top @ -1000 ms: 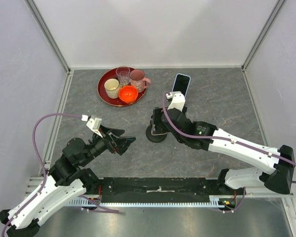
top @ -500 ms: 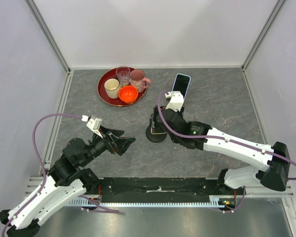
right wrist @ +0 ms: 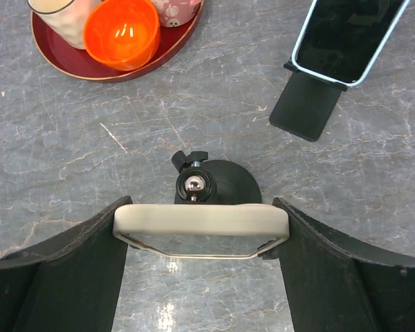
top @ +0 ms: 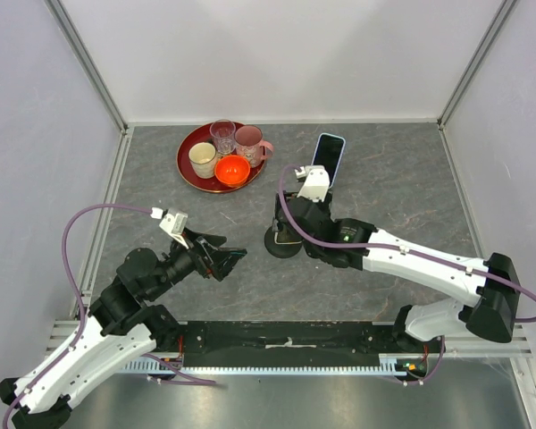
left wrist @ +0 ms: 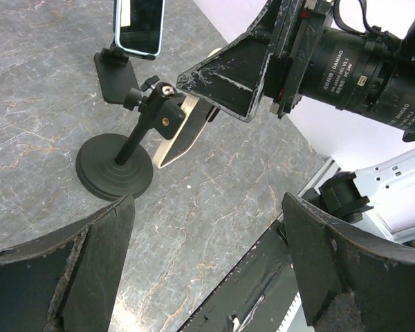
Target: Place the phone on the phone stand
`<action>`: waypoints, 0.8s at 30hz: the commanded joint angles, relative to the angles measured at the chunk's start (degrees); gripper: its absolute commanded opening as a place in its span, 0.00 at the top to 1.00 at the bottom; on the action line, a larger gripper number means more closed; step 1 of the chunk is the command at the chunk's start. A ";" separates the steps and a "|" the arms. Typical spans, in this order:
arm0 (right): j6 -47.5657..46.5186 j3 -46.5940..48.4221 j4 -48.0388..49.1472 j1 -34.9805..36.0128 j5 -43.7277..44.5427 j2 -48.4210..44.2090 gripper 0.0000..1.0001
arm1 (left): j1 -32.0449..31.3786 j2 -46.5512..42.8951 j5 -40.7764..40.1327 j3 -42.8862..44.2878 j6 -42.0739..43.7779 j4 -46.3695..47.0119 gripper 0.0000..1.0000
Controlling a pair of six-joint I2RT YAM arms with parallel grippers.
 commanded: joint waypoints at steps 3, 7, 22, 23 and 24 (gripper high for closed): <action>-5.04 0.61 -6.39 -2.69 13.76 -7.76 1.00 | -0.07 -1.33 -0.40 2.53 1.60 -1.34 0.07; -12.23 -0.01 -5.28 -16.36 8.52 -14.79 1.00 | -0.07 -1.77 -0.49 2.44 1.60 -1.17 0.07; -22.81 5.17 14.60 -41.19 -7.23 -3.04 1.00 | -0.07 -4.41 2.51 2.79 -0.42 -2.92 0.08; -22.46 5.61 14.78 -41.19 -7.58 -2.59 1.00 | -0.07 -4.85 2.24 2.70 -0.59 -3.36 0.08; -22.20 5.61 15.30 -41.19 -8.19 -2.24 1.00 | -0.07 -5.28 2.06 2.62 -0.68 -4.06 0.08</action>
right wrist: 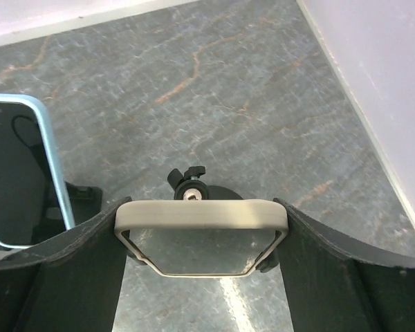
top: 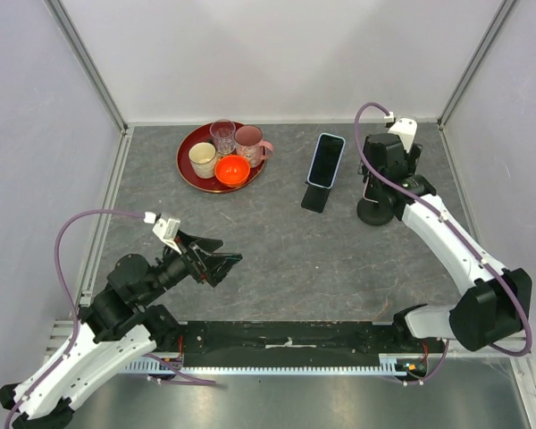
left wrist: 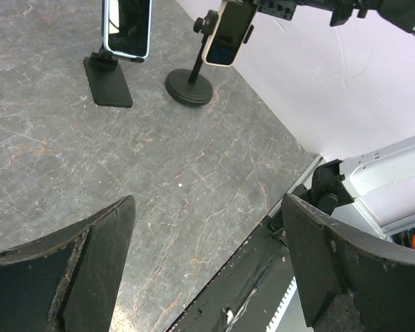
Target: Place the phone on the phone stand
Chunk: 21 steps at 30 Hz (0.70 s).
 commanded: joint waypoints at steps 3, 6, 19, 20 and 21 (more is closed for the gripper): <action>0.54 4.32 14.58 -0.04 -5.85 0.17 1.00 | -0.07 -3.15 -0.45 1.67 -0.92 -1.75 0.08; 2.38 3.79 15.38 -0.12 -5.50 0.52 1.00 | -0.07 -2.98 -0.63 1.58 -0.92 -1.66 0.08; 3.79 -7.45 26.54 1.11 -1.19 -1.59 1.00 | -0.07 -1.22 0.16 1.50 -1.98 -0.61 0.09; 3.97 -7.63 26.20 1.28 -1.10 -1.59 1.00 | -0.07 -0.96 0.25 1.24 -2.07 -0.26 0.09; 4.06 -7.81 25.93 1.37 -0.58 -1.59 1.00 | -0.07 -0.70 0.25 1.32 -2.07 -0.08 0.09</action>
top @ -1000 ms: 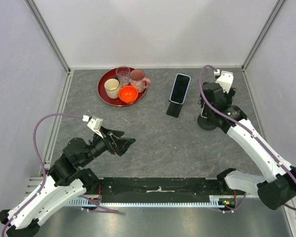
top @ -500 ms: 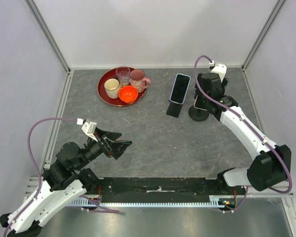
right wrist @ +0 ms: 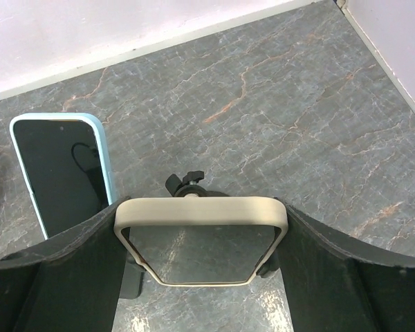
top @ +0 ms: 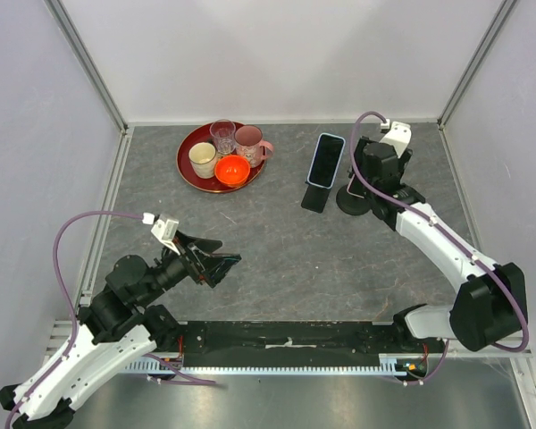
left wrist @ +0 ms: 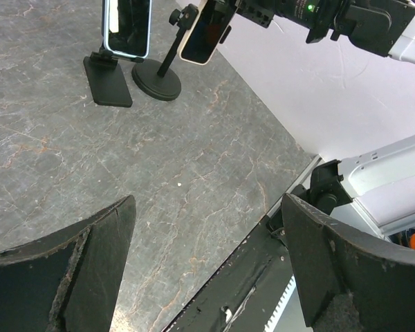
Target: Place the phone on the phone stand
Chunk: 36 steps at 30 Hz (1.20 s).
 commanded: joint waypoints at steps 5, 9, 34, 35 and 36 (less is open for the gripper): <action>3.16 0.47 5.21 1.15 2.24 -0.80 1.00 | -0.07 2.44 1.35 1.26 -1.83 2.00 0.09; 5.36 6.70 -8.05 0.89 -2.84 4.03 1.00 | 0.01 2.97 1.70 1.43 -1.91 2.18 0.09; 5.02 7.16 -24.25 -3.15 -17.53 10.98 1.00 | -0.07 6.22 4.86 0.38 -2.79 4.46 0.10; 5.02 6.90 -24.25 -3.06 -17.71 10.90 1.00 | -0.07 6.39 5.04 0.38 -2.88 4.55 0.10; 5.10 6.46 -24.16 -3.15 -17.71 10.81 1.00 | -0.07 6.40 5.12 0.38 -2.79 4.64 0.10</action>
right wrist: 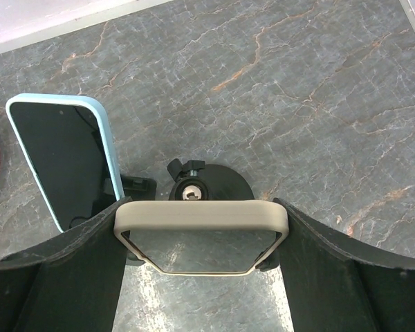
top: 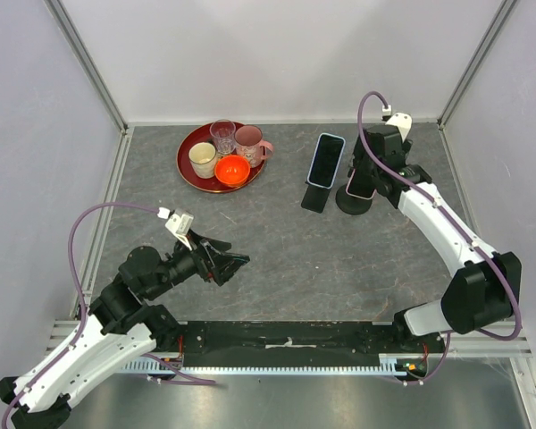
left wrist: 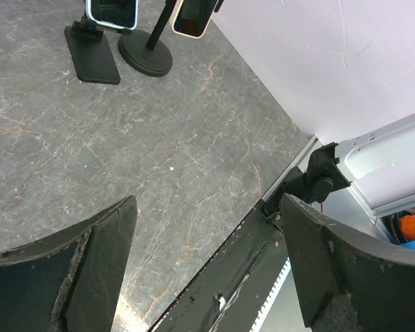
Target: Place the phone on the phone stand
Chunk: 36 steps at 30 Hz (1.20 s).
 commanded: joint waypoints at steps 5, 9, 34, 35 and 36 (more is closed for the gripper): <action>3.25 -5.72 -8.12 0.24 -10.04 4.21 1.00 | -0.07 0.58 2.22 0.11 -1.77 3.13 0.11; 3.60 -4.67 -8.73 0.24 -10.93 4.03 1.00 | -0.07 -0.03 2.40 -0.15 -1.94 3.22 0.11; -9.75 6.84 -17.26 0.41 -6.98 -19.06 0.02 | -0.07 0.32 -0.76 5.56 2.36 -2.05 0.11; -10.02 7.28 -17.61 0.41 -6.54 -20.39 0.02 | -0.07 0.67 -1.12 6.09 2.80 -2.49 0.10; -10.11 8.59 -18.31 0.41 -6.62 -21.53 0.02 | -0.07 0.93 -1.38 7.48 3.67 -2.93 0.10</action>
